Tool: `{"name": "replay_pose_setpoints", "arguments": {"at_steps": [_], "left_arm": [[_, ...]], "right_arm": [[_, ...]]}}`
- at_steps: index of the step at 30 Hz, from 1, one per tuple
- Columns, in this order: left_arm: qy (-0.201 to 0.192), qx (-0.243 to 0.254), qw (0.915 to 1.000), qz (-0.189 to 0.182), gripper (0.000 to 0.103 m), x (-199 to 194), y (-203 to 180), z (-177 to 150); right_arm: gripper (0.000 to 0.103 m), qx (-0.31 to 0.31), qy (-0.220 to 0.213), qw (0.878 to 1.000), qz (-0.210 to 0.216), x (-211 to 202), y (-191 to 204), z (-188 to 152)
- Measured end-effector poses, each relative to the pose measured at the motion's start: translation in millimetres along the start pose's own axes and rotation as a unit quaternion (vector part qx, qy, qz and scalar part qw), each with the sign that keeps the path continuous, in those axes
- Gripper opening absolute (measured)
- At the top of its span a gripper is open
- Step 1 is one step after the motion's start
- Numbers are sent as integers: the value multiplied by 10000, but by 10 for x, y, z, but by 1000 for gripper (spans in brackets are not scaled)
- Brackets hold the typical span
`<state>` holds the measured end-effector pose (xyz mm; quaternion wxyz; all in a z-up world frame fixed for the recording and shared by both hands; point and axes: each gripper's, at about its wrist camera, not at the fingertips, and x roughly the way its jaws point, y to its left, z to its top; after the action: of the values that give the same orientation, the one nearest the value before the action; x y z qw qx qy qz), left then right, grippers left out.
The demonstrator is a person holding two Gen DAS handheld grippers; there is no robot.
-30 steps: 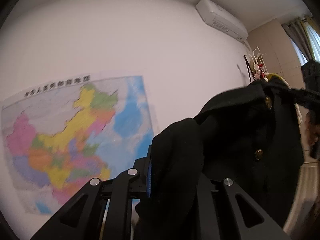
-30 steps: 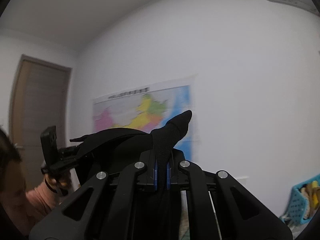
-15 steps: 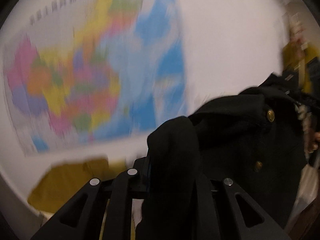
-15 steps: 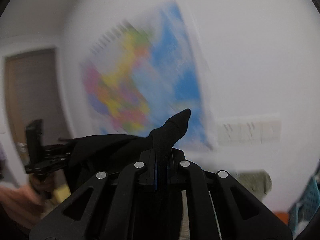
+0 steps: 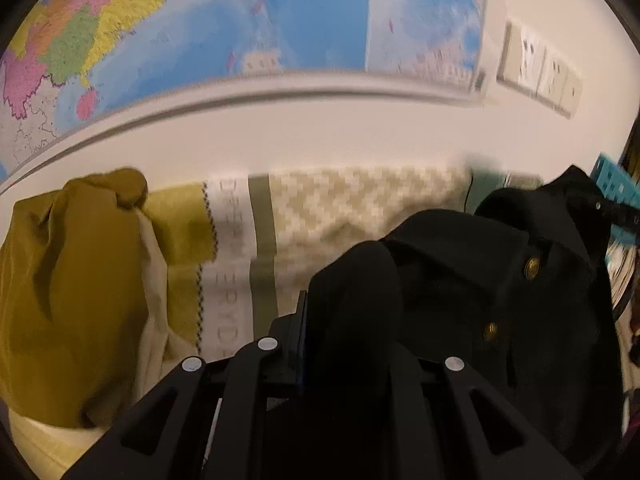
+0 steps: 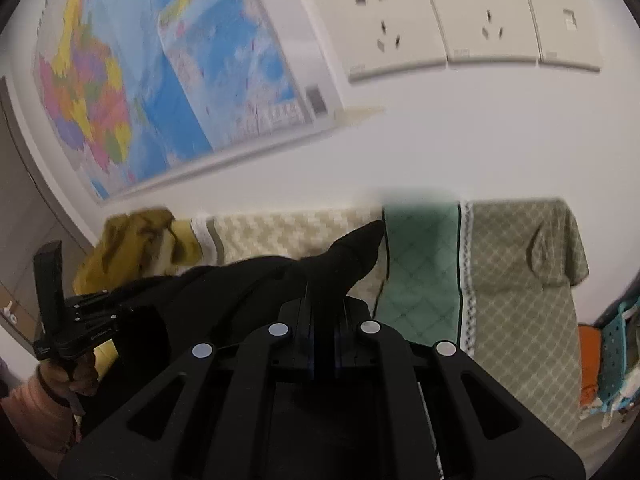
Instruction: Fold large clothes
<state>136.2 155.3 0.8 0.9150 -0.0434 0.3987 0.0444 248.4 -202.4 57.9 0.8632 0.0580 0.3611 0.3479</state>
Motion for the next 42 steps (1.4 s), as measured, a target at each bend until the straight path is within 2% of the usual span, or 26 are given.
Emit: {"name": "replay_pose_setpoints", "arguments": {"at_steps": [3, 5, 6, 7, 8, 9, 10, 11, 12, 13, 16, 18, 20, 22, 25, 28, 30, 32, 33, 34, 35, 36, 38, 39, 41, 42], "left_arm": [[-476, 85, 9988, 6, 14, -145, 13, 108], [-345, 172, 9991, 175, 32, -7, 10, 124], [-71, 199, 9989, 430, 53, 132, 11, 120], [309, 204, 9972, 645, 54, 322, 39, 112], [601, 227, 9960, 614, 54, 467, 68, 83], [833, 256, 9946, 562, 54, 568, 101, 39], [948, 244, 9934, 597, 56, 608, 145, -8], [950, 233, 9935, 579, 60, 594, 183, -37], [946, 235, 9940, 499, 68, 563, 220, -52], [936, 238, 9943, 458, 71, 532, 248, -54], [853, 280, 9955, 313, 72, 358, 343, -49], [715, 348, 9968, 27, 75, 146, 381, -90], [557, 476, 9972, -150, 76, -51, 349, -173], [347, 676, 9963, -396, 82, -290, 351, -309], [200, 817, 9942, -665, 83, -590, 370, -523], [164, 781, 9931, -859, 84, -790, 394, -734], [153, 778, 9934, -835, 84, -831, 377, -840], [189, 709, 9932, -899, 84, -875, 364, -903], [221, 661, 9930, -952, 84, -875, 360, -937], [235, 621, 9933, -942, 84, -874, 353, -966], [252, 603, 9937, -913, 84, -877, 345, -990], [265, 596, 9939, -889, 84, -893, 341, -1008], [219, 561, 9948, -817, 85, -977, 371, -1042], [193, 551, 9950, -812, 85, -1010, 392, -1056], [89, 533, 9956, -770, 84, -1118, 459, -1088], [41, 520, 9959, -736, 84, -1176, 496, -1114]], "right_arm": [[6, -161, -324, 9993, 109, -39, 29, 146], [8, -94, -227, 9997, 15, 111, -60, 170], [18, 56, 164, 9998, -137, 305, -151, 145], [33, 242, 551, 9980, -205, 482, -246, 97], [43, 345, 990, 9938, -375, 675, -341, 8], [56, 361, 1207, 9905, -553, 757, -378, -45], [56, 362, 1406, 9866, -749, 813, -418, -120], [56, 367, 1439, 9864, -709, 805, -431, -153], [62, 449, 1387, 9878, -543, 741, -461, -186], [69, 543, 1333, 9886, -437, 663, -494, -204], [72, 651, 1109, 9914, -236, 312, -585, -249], [73, 803, 985, 9919, -18, -11, -644, -335], [73, 765, 984, 9922, -3, -289, -670, -472], [73, 528, 1079, 9927, -110, -647, -630, -780], [73, 470, 1232, 9912, -79, -1056, -543, -1240], [77, 402, 1375, 9896, -126, -1272, -415, -1664], [77, 301, 1433, 9892, -89, -1315, -327, -1858], [75, 66, 1448, 9893, -130, -1272, -184, -1973], [65, -82, 1438, 9894, -173, -1217, -114, -2015], [38, -135, 1447, 9893, -156, -1160, -77, -2041], [19, -82, 1472, 9891, -43, -1114, -71, -2044], [5, 62, 1441, 9895, 76, -1098, -70, -2016], [5, 52, 1168, 9931, -61, -1252, -51, -1866], [5, 23, 769, 9968, -203, -1479, -50, -1697], [5, -85, 358, 9977, -577, -1773, -86, -1480], [5, -208, 59, 9925, -1201, -1966, -136, -1337]]}}
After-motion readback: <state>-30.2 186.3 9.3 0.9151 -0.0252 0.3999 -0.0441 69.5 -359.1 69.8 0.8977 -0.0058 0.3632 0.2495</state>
